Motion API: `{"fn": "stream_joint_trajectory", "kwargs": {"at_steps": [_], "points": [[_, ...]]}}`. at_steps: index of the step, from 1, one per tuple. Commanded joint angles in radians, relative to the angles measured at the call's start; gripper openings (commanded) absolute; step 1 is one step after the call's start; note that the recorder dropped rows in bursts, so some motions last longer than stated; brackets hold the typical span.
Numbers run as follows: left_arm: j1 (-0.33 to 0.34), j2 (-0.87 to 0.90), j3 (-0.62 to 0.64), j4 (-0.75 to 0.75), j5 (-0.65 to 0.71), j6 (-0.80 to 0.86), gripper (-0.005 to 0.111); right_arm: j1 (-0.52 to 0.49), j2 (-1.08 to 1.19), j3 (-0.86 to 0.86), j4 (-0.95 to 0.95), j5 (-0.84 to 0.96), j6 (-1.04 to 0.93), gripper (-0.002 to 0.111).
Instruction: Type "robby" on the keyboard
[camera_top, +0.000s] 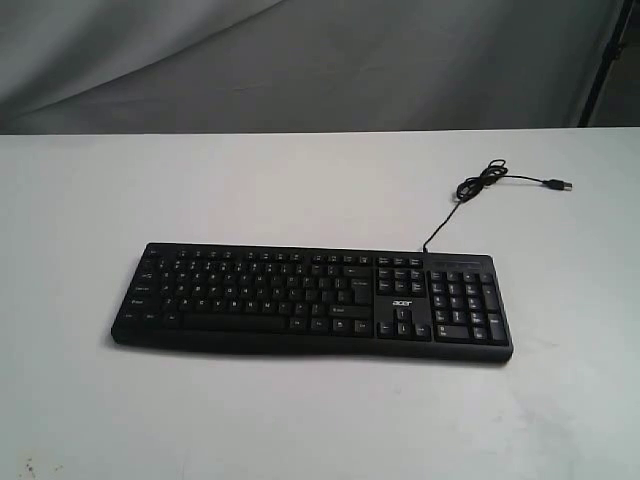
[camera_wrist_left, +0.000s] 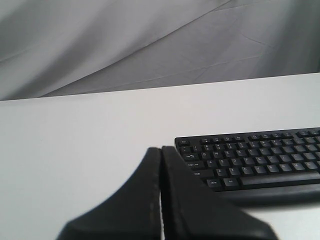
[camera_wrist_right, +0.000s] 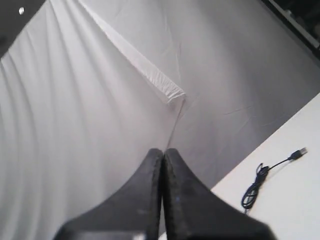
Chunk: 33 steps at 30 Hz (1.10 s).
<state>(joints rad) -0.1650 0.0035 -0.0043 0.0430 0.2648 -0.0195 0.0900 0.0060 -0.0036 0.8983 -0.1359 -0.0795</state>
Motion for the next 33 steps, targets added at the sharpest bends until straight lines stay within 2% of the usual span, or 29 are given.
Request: {"fn": "stream_joint_trajectory", "kwargs": {"at_steps": [1,14,18,22,33], "points": [[-0.006,-0.003,0.004,0.005,-0.005,-0.003,0.0,-0.006,-0.006,0.004,-0.105,-0.02,0.136,0.0],[-0.006,-0.003,0.004,0.005,-0.005,-0.003,0.0,-0.006,-0.006,0.004,-0.72,0.205,0.129,0.0],[-0.006,-0.003,0.004,0.005,-0.005,-0.003,0.0,-0.006,-0.006,0.004,-0.884,0.345,0.129,0.0],[-0.006,-0.003,0.004,0.005,-0.005,-0.003,0.0,-0.006,-0.006,0.004,-0.911,0.474,0.129,0.0],[-0.006,-0.003,0.004,0.005,-0.005,-0.003,0.0,-0.01,-0.006,0.004,-0.898,0.481,0.111,0.0]]}}
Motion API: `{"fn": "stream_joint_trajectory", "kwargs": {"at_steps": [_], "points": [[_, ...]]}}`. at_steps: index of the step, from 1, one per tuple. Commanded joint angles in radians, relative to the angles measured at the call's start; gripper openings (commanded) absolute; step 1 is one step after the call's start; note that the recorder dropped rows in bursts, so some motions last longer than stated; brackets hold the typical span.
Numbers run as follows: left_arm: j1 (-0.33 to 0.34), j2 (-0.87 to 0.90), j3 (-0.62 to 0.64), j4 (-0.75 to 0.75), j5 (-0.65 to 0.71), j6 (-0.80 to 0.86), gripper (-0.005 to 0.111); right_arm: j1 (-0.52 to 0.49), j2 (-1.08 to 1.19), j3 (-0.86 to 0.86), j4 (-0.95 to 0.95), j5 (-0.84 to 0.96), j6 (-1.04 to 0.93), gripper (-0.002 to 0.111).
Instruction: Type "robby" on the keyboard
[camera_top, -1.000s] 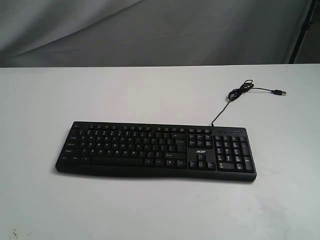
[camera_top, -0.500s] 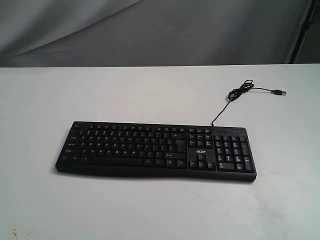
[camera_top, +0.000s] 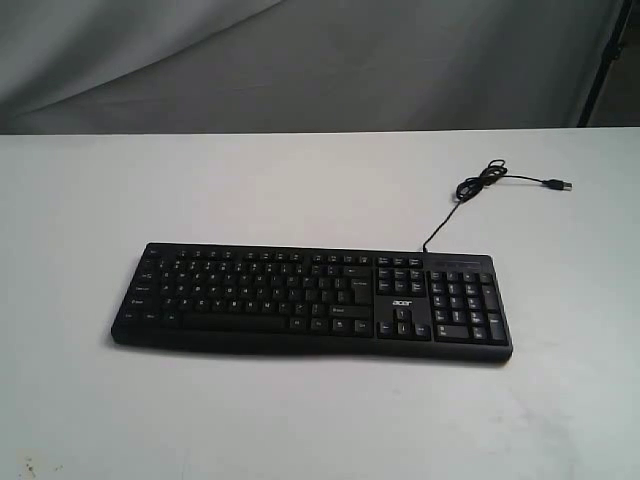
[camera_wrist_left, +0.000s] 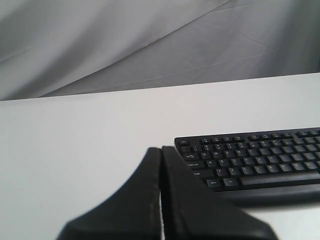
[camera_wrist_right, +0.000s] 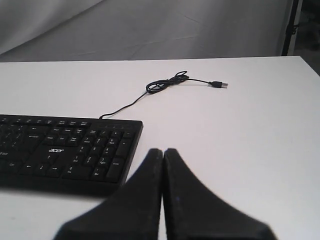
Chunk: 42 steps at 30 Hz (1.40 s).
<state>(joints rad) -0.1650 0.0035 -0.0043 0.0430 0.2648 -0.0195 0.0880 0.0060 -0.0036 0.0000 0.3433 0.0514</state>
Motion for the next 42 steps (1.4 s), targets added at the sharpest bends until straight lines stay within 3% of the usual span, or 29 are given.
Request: {"fn": "stream_joint_trajectory", "kwargs": {"at_steps": [1,8,42], "points": [[-0.006,-0.003,0.004,0.005,-0.005,-0.003,0.0,-0.008,-0.006,0.004,0.0,0.004,-0.028,0.0],[-0.006,-0.003,0.004,0.005,-0.005,-0.003,0.0,-0.044,-0.006,0.004,0.0,0.009,-0.044,0.0],[-0.006,-0.003,0.004,0.005,-0.005,-0.003,0.0,-0.044,-0.006,0.004,0.0,0.007,-0.041,0.0]]}}
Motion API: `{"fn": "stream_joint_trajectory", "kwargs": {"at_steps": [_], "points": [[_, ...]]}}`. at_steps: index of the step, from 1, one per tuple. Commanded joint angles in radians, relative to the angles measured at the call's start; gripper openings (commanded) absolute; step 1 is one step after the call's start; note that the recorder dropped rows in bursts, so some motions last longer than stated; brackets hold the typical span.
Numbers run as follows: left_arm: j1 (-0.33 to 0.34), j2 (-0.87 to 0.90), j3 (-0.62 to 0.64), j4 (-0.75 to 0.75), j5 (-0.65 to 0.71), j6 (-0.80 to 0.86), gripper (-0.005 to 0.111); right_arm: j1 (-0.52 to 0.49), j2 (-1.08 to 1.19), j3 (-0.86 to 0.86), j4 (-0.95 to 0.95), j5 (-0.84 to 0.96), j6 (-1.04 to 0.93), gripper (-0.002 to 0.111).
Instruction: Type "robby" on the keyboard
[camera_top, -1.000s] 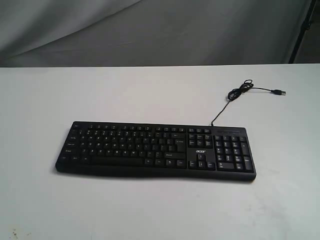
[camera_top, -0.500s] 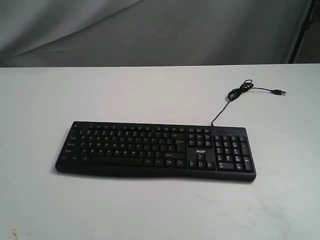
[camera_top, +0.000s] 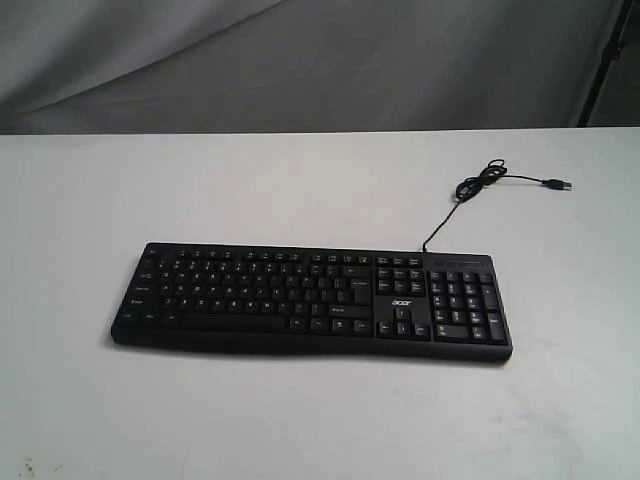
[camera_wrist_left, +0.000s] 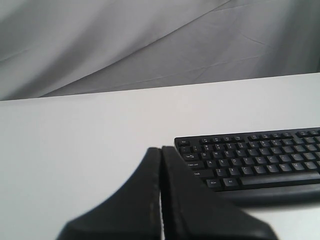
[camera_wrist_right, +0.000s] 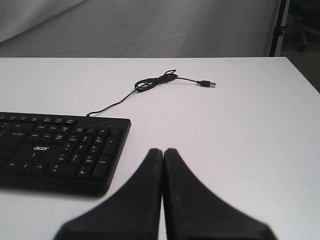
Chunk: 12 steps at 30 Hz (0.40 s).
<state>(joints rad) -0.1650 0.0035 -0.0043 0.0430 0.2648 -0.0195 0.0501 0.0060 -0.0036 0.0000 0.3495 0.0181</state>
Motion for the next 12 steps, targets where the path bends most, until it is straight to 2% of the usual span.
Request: {"fn": "stream_joint_trajectory", "kwargs": {"at_steps": [1,12], "points": [[-0.006,-0.003,0.004,0.005,-0.005,-0.003,0.0,-0.006,-0.006,0.004,0.0,0.001,-0.007,0.0],[-0.006,-0.003,0.004,0.005,-0.005,-0.003,0.0,-0.006,-0.006,0.004,0.0,0.001,-0.012,0.0]]}}
